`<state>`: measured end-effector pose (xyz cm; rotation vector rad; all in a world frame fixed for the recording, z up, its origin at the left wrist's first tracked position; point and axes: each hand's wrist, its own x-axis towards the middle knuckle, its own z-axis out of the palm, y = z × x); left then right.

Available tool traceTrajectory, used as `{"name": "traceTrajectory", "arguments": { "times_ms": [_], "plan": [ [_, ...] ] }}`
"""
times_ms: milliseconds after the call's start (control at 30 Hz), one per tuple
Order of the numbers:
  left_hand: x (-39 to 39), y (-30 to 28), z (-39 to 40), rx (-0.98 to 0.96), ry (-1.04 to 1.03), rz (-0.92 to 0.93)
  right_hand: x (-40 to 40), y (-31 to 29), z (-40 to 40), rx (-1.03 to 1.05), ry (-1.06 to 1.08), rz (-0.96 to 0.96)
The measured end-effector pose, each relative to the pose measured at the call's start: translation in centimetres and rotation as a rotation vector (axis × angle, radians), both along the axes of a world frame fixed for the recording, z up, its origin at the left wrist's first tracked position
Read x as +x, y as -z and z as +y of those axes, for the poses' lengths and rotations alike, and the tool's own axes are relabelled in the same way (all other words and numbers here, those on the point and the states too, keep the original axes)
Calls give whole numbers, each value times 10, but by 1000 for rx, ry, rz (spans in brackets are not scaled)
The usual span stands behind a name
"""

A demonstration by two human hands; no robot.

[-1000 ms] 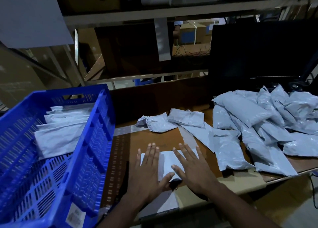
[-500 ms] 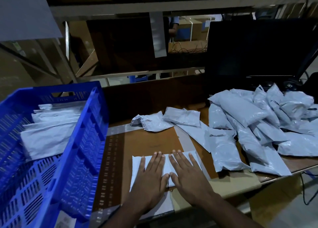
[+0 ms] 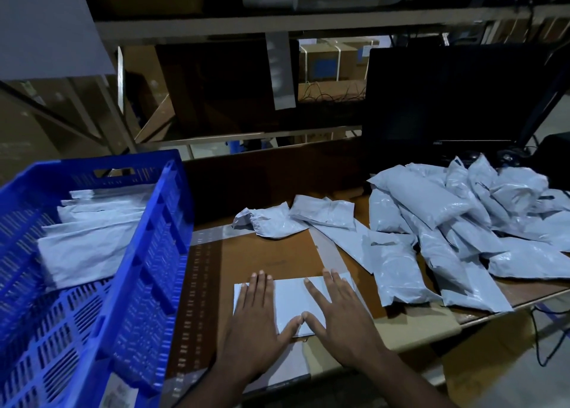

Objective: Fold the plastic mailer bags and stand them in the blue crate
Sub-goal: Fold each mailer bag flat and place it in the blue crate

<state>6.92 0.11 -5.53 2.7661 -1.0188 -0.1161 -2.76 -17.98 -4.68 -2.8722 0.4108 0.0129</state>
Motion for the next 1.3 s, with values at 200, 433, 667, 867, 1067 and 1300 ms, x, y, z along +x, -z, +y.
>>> {"name": "traceTrajectory", "arguments": {
  "times_ms": [200, 433, 667, 867, 1067, 1300],
  "plan": [
    [1, -2, 2, 22, -57, 4, -10, 0, -21, -33, 107, 49],
    [4, -8, 2, -9, -29, 9, -9, -5, -20, -29, 54, -51],
    [-11, -4, 0, -12, 217, -28, -11, 5, -3, -112, -126, -63],
    [-12, -2, -1, -1, 203, 6, -10, 5, -4, -106, -124, -46],
    [-11, 1, -1, 14, 184, -6, -10, 3, -5, -81, -141, -22],
    [-8, -18, -4, 112, 187, 79, -5, -6, -7, -30, -145, -21]
  ]
}}
